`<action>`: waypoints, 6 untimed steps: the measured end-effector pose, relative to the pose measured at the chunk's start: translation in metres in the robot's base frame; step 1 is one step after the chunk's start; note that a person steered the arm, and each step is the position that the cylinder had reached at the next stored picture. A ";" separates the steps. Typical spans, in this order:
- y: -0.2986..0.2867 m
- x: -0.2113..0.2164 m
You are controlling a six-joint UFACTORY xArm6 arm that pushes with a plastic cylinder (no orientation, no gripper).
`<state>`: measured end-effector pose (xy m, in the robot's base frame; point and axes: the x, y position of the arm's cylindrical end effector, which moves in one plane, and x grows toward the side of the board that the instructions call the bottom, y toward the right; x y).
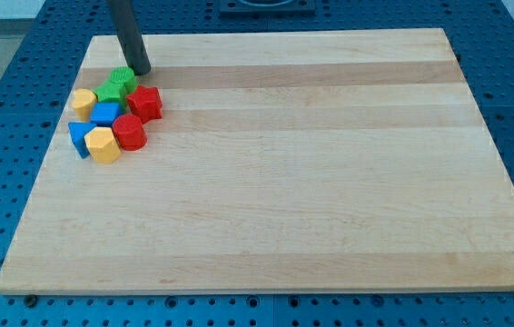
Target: Move your arm closer to the yellow heart
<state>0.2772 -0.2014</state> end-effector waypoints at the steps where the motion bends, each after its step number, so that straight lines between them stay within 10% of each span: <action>1: 0.000 0.000; 4: 0.051 0.000; 6: -0.034 -0.056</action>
<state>0.2211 -0.2354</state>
